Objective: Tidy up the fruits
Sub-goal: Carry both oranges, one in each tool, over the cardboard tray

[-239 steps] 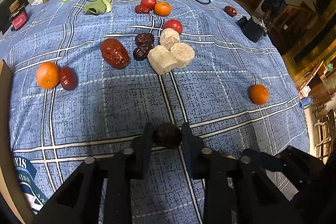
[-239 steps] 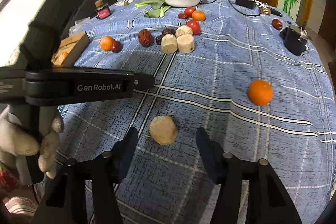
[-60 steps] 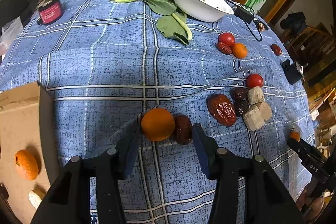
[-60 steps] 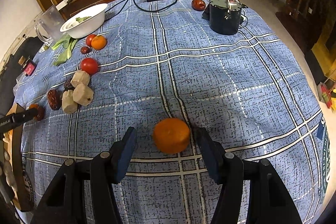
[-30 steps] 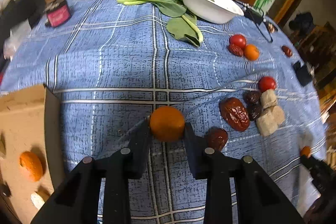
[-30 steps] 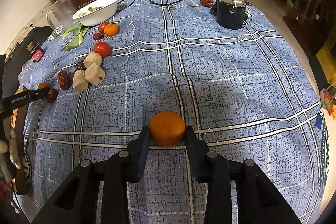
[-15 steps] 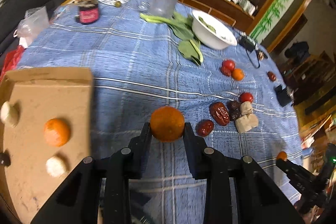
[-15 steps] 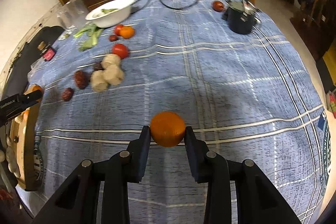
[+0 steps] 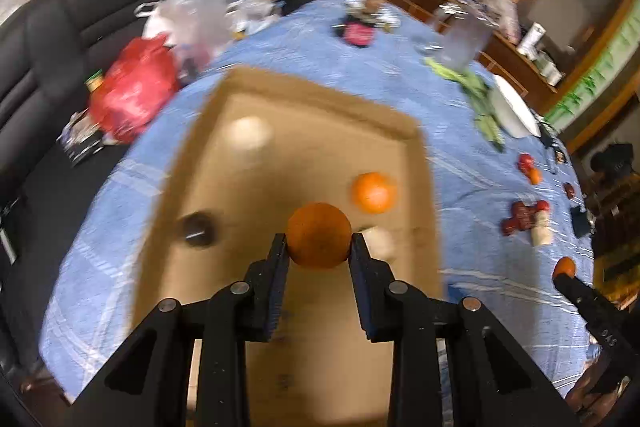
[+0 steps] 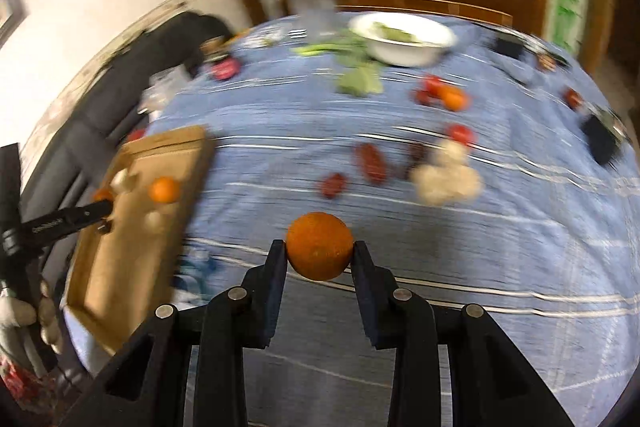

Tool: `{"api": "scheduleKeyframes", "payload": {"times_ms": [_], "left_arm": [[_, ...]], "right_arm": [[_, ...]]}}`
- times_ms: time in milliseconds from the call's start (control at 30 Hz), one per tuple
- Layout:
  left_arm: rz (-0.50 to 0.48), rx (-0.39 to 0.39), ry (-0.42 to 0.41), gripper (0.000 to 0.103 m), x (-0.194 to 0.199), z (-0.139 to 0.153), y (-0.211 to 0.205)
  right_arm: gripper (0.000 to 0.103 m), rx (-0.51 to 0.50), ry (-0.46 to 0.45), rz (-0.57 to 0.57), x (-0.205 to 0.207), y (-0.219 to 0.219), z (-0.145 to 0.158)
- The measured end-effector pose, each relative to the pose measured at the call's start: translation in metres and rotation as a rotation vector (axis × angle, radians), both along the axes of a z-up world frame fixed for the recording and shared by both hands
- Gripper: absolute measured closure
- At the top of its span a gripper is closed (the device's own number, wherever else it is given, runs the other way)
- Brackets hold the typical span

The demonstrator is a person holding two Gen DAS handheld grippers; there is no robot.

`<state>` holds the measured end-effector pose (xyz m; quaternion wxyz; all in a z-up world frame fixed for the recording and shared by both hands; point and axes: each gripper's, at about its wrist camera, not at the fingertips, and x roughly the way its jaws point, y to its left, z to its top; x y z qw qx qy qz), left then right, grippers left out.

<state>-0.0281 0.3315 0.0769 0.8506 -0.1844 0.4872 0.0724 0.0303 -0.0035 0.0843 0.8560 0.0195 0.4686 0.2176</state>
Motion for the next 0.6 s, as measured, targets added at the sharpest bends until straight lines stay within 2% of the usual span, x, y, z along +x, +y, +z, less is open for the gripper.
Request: {"api": "scheduleKeyframes", "payload": {"times_ms": [133,300,433,600], "left_arm": [[0.024,-0.011,0.029,0.074,-0.018,-0.010,0.031],[0.006,-0.011,0.057,0.074,-0.019,-0.021,0.044],[-0.037,0.004,0.078,0.073,-0.009,-0.029,0.048],[-0.097,0.030,0.065,0.073,0.004,-0.027,0.043]], "right_arm": [[0.067,0.015,0.018,0.119,-0.011,0.064,-0.001],[0.067,0.013,0.055,0.229,-0.024,0.130,-0.014],[0.067,-0.024,0.048,0.282,-0.030,0.166,-0.024],[0.067,-0.063,0.064,0.292,-0.027,0.192,-0.041]]}}
